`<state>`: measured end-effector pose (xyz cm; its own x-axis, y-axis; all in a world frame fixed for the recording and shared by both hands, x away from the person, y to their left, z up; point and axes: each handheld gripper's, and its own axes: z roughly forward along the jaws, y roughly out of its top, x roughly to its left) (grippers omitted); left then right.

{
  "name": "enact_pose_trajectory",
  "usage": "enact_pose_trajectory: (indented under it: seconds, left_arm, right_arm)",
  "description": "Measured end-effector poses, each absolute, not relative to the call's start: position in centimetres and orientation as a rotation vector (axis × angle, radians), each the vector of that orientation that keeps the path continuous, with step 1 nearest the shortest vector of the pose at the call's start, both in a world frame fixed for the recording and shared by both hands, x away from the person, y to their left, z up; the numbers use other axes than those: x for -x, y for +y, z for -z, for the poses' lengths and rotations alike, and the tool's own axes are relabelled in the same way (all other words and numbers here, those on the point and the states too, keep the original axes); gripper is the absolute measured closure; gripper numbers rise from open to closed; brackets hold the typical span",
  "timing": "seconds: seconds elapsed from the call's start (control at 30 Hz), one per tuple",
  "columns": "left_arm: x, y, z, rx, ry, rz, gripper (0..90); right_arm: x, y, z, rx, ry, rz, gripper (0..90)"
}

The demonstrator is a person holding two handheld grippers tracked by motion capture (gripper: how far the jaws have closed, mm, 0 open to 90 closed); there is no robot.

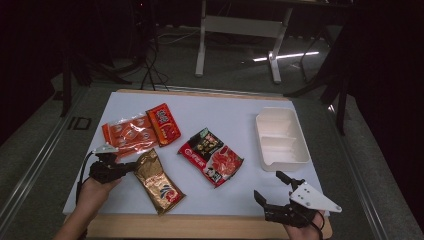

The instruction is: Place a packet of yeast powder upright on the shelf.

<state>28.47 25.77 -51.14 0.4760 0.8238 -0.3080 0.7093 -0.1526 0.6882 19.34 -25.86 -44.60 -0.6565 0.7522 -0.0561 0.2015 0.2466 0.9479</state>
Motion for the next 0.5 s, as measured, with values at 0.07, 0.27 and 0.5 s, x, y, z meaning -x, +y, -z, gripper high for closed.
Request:
enact_pose_trajectory:
  seconds: [0.07,0.27,0.5]
  left_arm:
    - [-28.4,25.7,50.7,-1.889,1.259,-0.166,90.0]
    - [-28.1,25.2,49.1,-1.894,1.201,-0.168,90.0]
    - [-27.5,24.0,46.8,-1.892,1.128,-0.186,90.0]
  right_arm:
    - [-19.3,-25.9,44.6,-0.863,2.013,-1.417,10.4]
    - [-19.3,-26.1,44.4,-0.856,2.015,-1.439,10.4]
    - [-19.3,-25.7,44.3,-0.846,2.038,-1.422,10.4]
